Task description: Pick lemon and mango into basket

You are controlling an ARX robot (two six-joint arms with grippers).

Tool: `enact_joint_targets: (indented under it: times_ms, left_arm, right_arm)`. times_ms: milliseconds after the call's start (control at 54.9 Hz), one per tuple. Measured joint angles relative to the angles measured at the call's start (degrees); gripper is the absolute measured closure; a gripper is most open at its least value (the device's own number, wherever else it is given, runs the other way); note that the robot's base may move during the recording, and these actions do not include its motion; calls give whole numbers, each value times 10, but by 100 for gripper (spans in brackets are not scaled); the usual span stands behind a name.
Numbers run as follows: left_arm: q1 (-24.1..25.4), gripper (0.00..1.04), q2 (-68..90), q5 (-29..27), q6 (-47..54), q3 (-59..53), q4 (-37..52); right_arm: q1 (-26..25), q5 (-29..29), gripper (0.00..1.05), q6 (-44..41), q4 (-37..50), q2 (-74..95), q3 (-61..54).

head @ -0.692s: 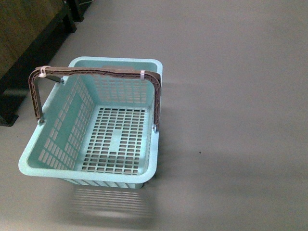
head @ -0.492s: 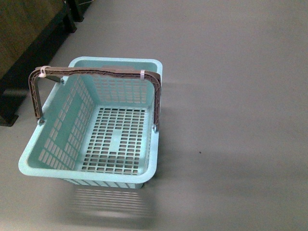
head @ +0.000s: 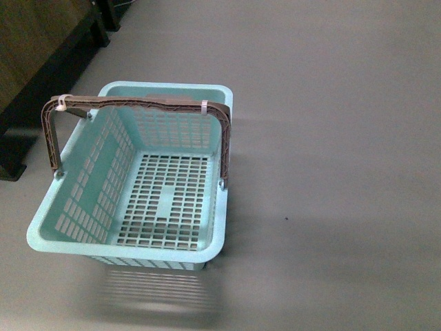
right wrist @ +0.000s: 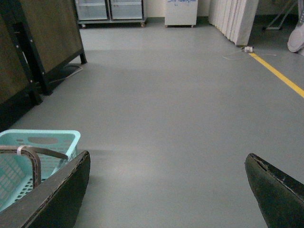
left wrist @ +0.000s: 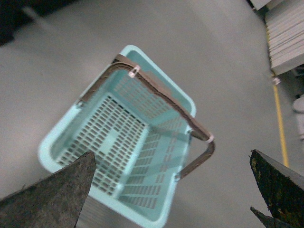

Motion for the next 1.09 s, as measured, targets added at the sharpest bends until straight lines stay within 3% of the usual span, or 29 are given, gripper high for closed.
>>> enact_joint_targets:
  times_ms: [182,401,728,1020,1093]
  left_arm:
    - [-2,7,260,11,-166,48,209]
    - [-20,7,514,-7,-285,135,333]
    - [-66,7,779,-21,-369,350,326]
    - [-71,7,915,-23,-385,518,289]
    - [-74,17,928,-24,-386,543,281]
  right_arm:
    - [0,0,9,0,0,0,0]
    - [0,0,9,0,0,0,0]
    - [0,0,9,0,0,0,0]
    - [0,0,9,0,0,0,0]
    - [0,0,9,0,0,0,0]
